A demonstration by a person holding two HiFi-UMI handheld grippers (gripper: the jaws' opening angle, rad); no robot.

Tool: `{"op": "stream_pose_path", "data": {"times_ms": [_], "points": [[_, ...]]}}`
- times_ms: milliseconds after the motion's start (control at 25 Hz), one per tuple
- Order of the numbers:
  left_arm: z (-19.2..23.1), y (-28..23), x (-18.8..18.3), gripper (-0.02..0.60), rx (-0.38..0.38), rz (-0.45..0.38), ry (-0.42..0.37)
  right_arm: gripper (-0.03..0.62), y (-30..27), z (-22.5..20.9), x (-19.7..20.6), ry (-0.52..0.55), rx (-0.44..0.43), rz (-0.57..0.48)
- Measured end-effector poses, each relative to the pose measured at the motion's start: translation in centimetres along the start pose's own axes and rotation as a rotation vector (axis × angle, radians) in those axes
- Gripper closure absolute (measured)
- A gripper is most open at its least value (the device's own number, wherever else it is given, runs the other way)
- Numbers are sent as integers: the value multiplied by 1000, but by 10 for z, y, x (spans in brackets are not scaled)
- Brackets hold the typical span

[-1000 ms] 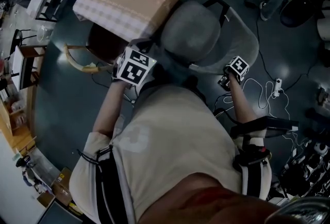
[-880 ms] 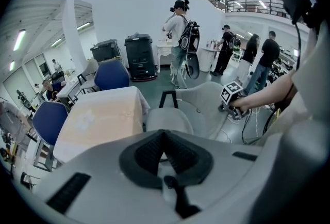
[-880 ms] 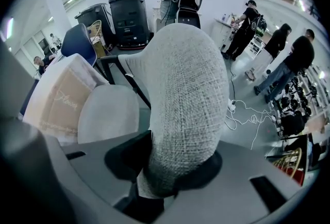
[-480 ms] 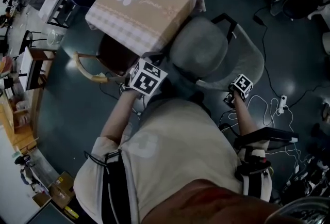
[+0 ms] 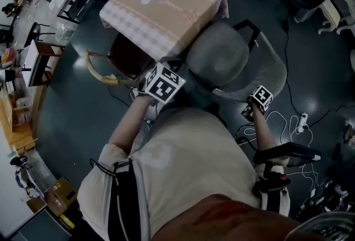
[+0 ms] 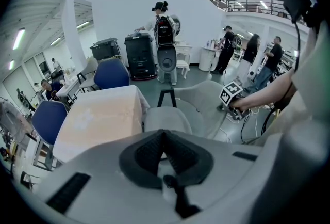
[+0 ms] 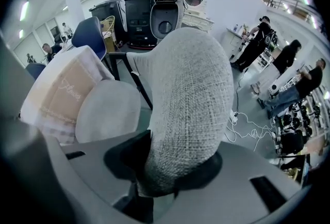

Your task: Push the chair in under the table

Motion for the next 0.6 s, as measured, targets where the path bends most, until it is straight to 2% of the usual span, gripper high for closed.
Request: {"op": "stream_pose_path", "data": {"times_ms": [600], "points": [[-1, -3, 1, 574, 6, 5, -4, 445, -5, 4, -3, 17, -9, 0]]}}
Point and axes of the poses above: the fingertips, and each gripper's own axes: y backward along the fingers, z to its left, x out of its underside, the point moved 7 cm from there along y, backward along the fingers, and after that the axes turned 2 degrees about z, right-handed, at the moved point
